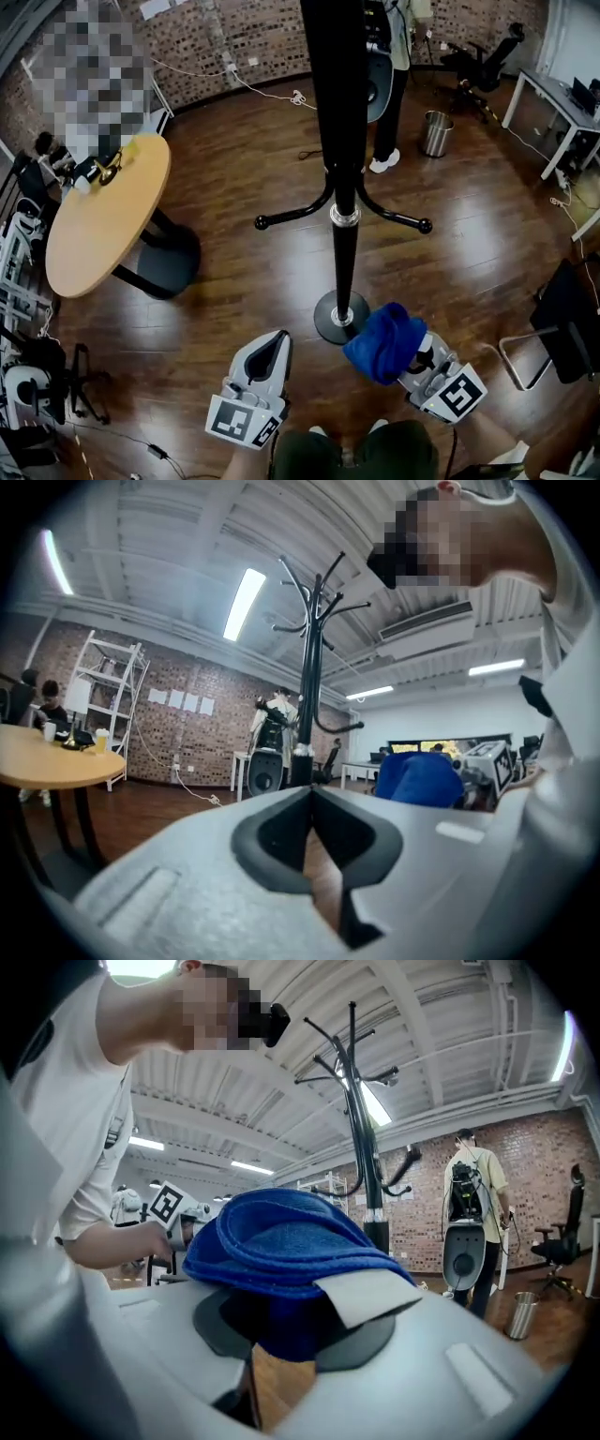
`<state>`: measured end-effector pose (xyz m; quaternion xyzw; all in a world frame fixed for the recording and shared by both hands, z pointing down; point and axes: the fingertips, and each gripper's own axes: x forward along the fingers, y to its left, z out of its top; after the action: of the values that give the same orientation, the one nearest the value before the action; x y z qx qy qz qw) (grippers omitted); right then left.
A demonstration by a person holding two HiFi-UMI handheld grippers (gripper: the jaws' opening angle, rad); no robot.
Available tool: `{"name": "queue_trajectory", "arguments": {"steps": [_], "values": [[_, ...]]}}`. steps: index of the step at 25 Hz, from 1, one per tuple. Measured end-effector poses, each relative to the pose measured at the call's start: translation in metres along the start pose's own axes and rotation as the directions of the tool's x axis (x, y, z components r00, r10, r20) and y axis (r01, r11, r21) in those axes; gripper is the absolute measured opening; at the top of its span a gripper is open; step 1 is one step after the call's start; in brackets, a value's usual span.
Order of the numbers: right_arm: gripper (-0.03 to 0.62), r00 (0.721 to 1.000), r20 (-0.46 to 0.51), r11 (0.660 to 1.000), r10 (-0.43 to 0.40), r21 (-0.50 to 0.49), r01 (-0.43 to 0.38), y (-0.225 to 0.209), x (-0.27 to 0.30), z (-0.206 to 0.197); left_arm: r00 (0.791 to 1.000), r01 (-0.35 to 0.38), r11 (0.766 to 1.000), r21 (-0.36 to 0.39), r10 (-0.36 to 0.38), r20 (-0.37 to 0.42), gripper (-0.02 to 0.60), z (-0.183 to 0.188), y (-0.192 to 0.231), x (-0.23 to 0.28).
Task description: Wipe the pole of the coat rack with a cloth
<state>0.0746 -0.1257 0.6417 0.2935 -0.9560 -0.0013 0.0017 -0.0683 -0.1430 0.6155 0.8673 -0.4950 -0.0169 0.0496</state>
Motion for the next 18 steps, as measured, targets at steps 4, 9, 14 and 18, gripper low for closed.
{"name": "queue_trajectory", "arguments": {"steps": [4, 9, 14, 18], "values": [[0.11, 0.999, 0.003, 0.999, -0.039, -0.006, 0.039, -0.039, 0.017, -0.079, 1.0, -0.024, 1.0, 0.018, 0.025, -0.012, 0.0, -0.092, 0.02, 0.016], [0.11, 0.995, 0.085, 0.987, 0.048, -0.16, -0.034, -0.094, 0.067, -0.006, 0.999, -0.035, 0.998, 0.046, 0.034, 0.016, 0.0, -0.162, 0.024, 0.039], [0.107, 0.992, 0.106, 0.99, 0.064, -0.131, -0.05, -0.134, 0.103, 0.015, 1.0, -0.017, 0.996, 0.085, 0.017, -0.004, 0.0, -0.224, 0.016, 0.051], [0.107, 0.998, 0.066, 0.992, -0.002, -0.124, 0.01, -0.152, 0.11, -0.119, 0.999, -0.036, 0.993, 0.115, 0.038, -0.022, 0.0, -0.271, 0.028, 0.061]]}}
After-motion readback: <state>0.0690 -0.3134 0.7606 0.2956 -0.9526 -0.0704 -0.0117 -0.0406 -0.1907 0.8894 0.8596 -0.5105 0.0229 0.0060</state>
